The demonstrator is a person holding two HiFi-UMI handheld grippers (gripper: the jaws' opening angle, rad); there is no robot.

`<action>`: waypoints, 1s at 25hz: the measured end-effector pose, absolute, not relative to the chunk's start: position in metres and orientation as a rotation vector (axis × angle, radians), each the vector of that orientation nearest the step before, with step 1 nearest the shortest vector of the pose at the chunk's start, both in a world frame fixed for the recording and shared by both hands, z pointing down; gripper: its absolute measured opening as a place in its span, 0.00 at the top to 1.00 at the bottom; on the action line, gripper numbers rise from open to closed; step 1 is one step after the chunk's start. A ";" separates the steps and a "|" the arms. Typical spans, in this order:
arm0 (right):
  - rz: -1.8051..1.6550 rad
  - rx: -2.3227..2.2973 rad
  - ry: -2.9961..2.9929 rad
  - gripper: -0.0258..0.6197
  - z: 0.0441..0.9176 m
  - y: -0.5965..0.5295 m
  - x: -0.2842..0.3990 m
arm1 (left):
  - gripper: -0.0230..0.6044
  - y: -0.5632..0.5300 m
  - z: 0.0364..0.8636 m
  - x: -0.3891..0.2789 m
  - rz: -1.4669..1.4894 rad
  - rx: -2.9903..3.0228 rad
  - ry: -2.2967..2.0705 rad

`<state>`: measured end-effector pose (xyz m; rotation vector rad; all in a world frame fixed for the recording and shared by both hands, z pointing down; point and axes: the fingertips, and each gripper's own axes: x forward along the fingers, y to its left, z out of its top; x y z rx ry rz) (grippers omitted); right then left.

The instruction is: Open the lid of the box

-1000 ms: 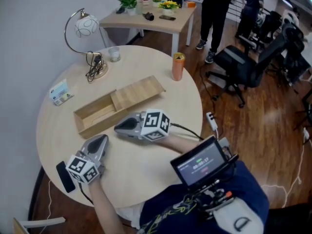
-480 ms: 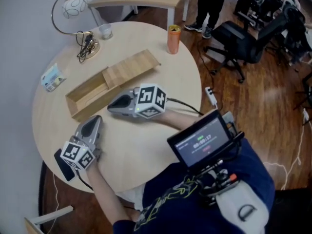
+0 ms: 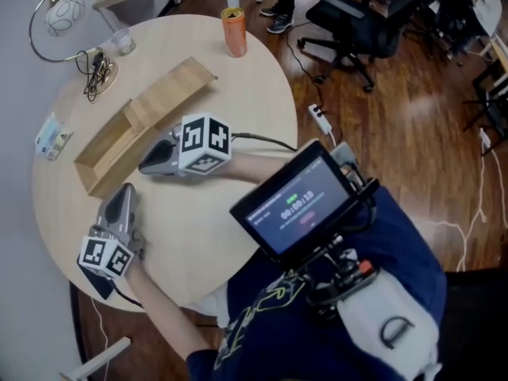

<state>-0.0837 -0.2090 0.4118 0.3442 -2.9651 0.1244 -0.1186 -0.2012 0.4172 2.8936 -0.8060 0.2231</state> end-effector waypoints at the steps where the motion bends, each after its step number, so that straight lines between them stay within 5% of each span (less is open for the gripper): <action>1: 0.124 0.343 -2.965 0.94 0.412 -0.209 -0.084 | 0.96 -0.201 0.417 -0.119 0.223 2.894 -0.808; 25: 0.140 0.345 -2.979 0.94 0.407 -0.205 -0.083 | 0.96 -0.196 0.417 -0.122 0.253 2.873 -0.832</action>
